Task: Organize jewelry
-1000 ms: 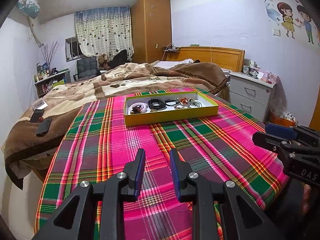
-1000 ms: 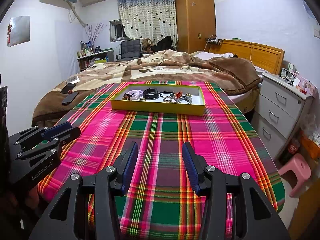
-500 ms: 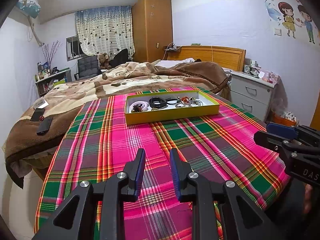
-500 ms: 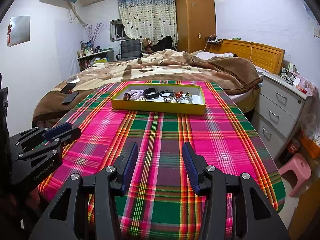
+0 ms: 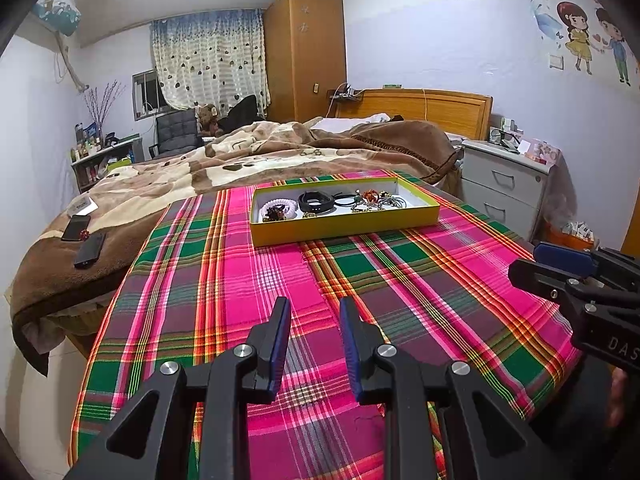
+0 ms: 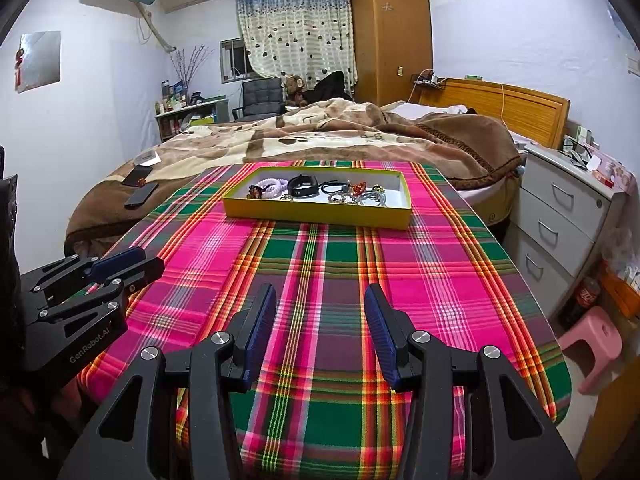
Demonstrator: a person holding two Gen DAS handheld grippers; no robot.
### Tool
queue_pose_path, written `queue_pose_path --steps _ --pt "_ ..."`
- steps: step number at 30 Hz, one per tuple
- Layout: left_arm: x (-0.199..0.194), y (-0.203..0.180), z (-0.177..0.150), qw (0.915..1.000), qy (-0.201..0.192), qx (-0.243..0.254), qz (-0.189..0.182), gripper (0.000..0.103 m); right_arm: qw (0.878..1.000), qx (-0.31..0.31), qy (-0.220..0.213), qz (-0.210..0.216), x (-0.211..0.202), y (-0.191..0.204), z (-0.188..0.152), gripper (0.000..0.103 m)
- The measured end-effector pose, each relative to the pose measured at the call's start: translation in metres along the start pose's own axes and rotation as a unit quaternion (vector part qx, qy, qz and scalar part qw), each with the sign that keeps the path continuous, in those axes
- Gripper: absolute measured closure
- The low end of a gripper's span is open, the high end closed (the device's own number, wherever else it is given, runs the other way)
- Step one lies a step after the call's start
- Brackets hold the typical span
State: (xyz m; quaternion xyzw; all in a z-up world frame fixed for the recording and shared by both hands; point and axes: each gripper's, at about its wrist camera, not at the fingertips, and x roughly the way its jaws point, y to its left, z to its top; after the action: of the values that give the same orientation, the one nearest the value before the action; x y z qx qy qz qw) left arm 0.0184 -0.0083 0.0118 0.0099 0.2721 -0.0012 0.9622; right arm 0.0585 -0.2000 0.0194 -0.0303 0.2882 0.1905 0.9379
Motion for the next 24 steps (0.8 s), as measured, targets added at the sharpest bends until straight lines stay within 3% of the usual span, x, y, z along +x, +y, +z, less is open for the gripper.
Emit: queue_pose_path --steps 24 --pt "0.0041 -0.0023 -0.0043 0.9999 0.013 0.004 0.007 0.078 1.0 0.0 0.002 0.001 -0.0001 0.001 -0.0006 0.056"
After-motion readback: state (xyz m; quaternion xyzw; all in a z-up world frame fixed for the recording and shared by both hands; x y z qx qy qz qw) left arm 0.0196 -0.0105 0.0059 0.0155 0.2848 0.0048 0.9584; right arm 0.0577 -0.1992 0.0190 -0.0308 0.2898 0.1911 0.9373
